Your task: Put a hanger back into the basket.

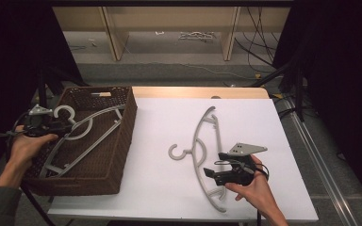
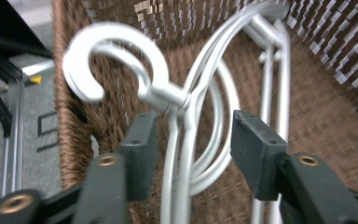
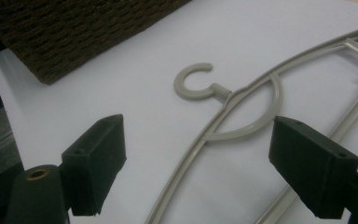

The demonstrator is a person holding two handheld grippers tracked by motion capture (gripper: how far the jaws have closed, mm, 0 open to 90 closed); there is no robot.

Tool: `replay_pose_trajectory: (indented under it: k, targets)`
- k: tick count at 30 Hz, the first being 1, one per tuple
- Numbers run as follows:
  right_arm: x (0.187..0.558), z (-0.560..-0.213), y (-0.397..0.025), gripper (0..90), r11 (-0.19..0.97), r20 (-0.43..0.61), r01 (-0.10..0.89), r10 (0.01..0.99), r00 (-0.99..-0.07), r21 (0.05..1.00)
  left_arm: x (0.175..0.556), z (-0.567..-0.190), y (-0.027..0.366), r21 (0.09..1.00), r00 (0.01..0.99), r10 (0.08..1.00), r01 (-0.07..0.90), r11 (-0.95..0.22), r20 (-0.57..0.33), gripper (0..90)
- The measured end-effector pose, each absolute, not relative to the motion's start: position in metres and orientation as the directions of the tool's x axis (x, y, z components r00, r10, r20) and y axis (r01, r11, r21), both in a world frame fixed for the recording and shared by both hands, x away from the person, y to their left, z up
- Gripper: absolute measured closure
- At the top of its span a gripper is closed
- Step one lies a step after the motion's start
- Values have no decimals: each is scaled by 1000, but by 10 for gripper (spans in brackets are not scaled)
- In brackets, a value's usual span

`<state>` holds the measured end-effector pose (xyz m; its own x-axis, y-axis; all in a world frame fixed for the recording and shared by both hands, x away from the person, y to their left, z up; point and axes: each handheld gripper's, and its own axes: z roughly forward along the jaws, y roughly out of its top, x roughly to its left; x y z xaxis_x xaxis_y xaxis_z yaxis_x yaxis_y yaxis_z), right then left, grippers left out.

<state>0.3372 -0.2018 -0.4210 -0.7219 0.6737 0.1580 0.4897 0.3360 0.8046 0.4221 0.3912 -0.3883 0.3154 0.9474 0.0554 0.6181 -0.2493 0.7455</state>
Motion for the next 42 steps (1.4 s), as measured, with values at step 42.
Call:
replay_pose_trajectory:
  k: [42]
  targets:
    - [337,-428,-190,199,358,103,481,708,-698,801,284,-413,202,960,710,699,246,-132,-86,161]
